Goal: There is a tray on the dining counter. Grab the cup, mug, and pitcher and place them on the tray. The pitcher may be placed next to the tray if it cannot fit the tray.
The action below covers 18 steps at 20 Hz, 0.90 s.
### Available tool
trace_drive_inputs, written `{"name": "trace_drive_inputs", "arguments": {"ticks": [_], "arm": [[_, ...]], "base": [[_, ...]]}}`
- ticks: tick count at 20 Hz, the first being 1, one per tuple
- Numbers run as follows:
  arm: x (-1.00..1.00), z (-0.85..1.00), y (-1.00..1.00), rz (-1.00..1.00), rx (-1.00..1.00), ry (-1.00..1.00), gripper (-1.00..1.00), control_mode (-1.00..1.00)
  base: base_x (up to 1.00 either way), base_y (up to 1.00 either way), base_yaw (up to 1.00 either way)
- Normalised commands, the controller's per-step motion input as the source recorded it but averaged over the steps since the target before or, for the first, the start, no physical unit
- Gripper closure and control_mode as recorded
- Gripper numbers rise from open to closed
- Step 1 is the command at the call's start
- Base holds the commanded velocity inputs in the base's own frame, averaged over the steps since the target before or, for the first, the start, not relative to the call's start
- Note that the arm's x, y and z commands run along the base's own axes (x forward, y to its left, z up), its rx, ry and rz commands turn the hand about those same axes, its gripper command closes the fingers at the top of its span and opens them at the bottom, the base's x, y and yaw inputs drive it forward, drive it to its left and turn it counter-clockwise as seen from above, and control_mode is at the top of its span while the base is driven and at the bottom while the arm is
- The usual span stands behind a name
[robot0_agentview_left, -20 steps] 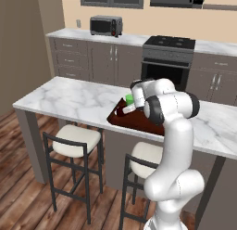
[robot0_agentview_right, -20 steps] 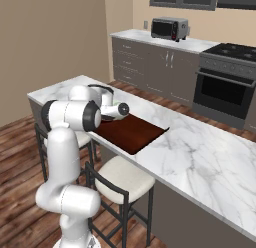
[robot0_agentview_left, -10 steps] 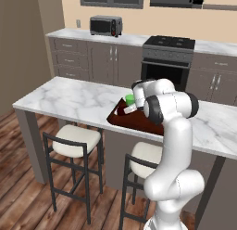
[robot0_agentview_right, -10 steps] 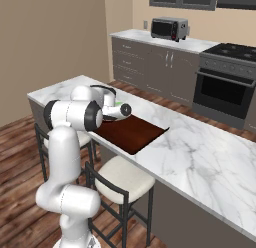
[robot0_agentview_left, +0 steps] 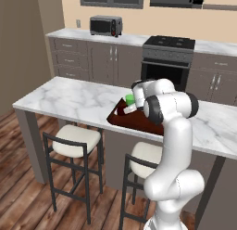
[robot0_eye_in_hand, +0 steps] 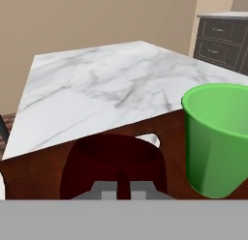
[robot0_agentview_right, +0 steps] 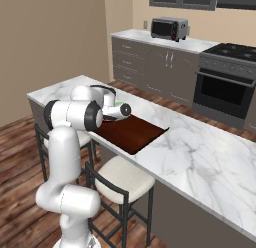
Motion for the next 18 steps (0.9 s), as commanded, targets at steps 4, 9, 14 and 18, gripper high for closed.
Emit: {"name": "trace_drive_inputs", "arguments": {"ticks": [4,9,14,18], "arm": [[0.0,0.0,0.0,0.0,0.0,0.0,1.0,-1.0],[0.0,0.0,0.0,0.0,0.0,0.0,1.0,-1.0],[0.0,0.0,0.0,0.0,0.0,0.0,-1.0,-1.0],[0.0,0.0,0.0,0.0,0.0,0.0,-1.0,-1.0]], "base": [[0.0,0.0,0.0],[0.0,0.0,0.0],[0.0,0.0,0.0],[0.0,0.0,0.0]]}}
